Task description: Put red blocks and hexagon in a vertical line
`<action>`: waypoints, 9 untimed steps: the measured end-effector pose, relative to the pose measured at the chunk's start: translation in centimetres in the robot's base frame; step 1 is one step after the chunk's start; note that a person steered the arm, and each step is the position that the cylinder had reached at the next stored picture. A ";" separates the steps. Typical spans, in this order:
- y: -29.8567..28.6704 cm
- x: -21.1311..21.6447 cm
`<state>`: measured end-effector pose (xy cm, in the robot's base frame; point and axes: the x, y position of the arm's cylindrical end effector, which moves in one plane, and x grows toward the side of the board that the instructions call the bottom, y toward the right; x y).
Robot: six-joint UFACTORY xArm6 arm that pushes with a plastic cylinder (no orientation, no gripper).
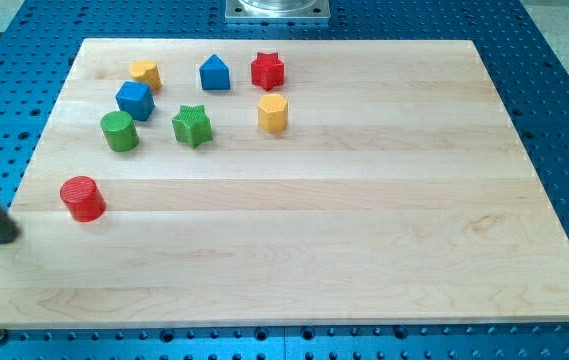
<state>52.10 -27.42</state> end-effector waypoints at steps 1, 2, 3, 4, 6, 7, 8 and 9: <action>3.1 -2.5; 12.7 -4.3; 20.4 -5.7; 22.5 -8.4; 26.8 -11.4; 26.7 -14.3; 26.6 -15.8; 28.8 -11.7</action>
<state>40.40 1.41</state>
